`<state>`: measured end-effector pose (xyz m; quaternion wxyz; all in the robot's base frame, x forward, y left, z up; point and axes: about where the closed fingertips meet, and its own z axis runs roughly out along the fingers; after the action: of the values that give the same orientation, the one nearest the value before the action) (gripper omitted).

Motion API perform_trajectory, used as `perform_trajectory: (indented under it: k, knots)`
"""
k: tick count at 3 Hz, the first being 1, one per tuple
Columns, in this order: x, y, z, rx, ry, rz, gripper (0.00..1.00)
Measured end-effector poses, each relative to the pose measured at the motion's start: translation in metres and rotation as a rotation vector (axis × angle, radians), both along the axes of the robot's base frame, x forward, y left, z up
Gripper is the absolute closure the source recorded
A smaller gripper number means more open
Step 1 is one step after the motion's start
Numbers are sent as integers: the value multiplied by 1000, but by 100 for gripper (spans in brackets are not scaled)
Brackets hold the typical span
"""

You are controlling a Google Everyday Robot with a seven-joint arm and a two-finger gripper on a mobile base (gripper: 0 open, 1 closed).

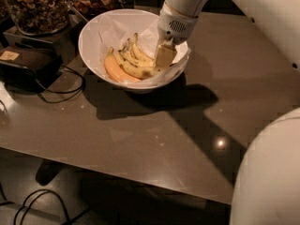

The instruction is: Pick banana from white bowl

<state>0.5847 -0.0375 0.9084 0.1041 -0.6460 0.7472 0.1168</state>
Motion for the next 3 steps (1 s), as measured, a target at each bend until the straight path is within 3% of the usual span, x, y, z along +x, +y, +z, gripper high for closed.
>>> perform_trajectory:
  k: [1,3]
  knots:
    - [-1,0,-5,0,13,-2,60]
    - [2,0,-8,-4,23,-4,59]
